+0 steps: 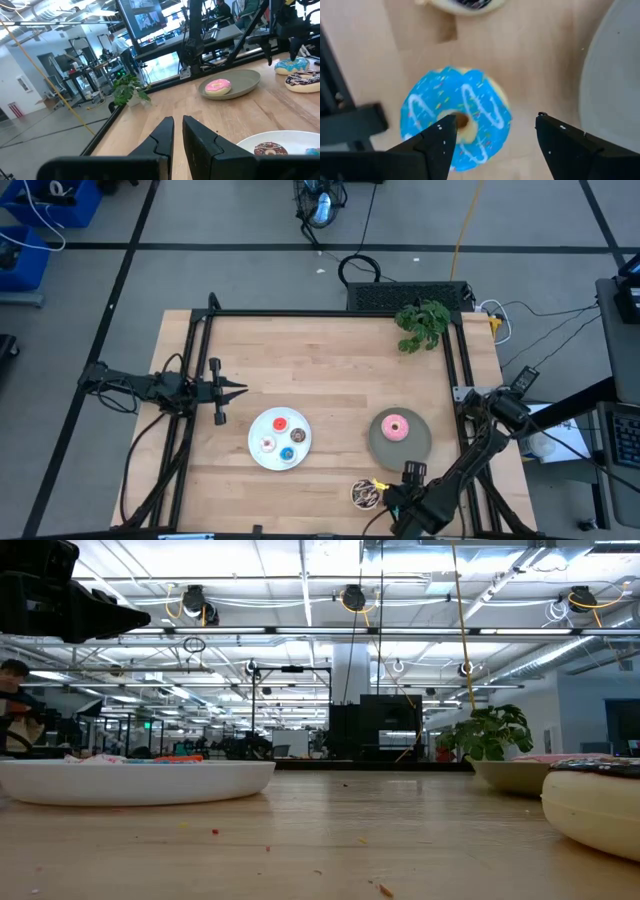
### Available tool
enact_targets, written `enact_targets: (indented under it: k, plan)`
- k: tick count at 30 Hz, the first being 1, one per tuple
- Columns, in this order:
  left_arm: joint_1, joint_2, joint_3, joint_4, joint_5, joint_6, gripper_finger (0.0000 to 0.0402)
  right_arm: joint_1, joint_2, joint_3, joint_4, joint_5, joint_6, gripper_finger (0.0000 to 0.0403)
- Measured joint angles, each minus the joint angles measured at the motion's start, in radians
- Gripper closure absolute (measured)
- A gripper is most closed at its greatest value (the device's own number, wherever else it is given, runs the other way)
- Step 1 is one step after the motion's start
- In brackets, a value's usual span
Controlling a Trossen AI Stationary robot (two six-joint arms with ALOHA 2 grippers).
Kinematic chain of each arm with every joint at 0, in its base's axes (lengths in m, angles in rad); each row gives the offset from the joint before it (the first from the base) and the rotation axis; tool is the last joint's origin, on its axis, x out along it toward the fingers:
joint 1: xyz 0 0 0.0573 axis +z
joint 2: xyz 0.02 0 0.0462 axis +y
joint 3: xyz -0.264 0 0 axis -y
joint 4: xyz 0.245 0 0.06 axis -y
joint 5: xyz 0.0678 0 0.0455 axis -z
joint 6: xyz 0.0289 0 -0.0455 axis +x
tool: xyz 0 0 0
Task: Pick & Place donuts
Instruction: Put the large blue donut on the gray plate
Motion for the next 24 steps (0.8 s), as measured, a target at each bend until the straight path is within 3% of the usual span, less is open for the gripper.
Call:
enact_targets:
  k: [9, 24]
  plan:
    - [0.000, 0.000, 0.000, -0.001, 0.000, 0.000, 0.0355, -0.048, 0.000, -0.056, 0.071, -0.129, -0.024, 0.0152]
    - [0.000, 0.000, 0.000, -0.001, 0.000, 0.000, 0.0355, -0.032, -0.001, -0.141, 0.180, -0.148, -0.048, 0.0174]
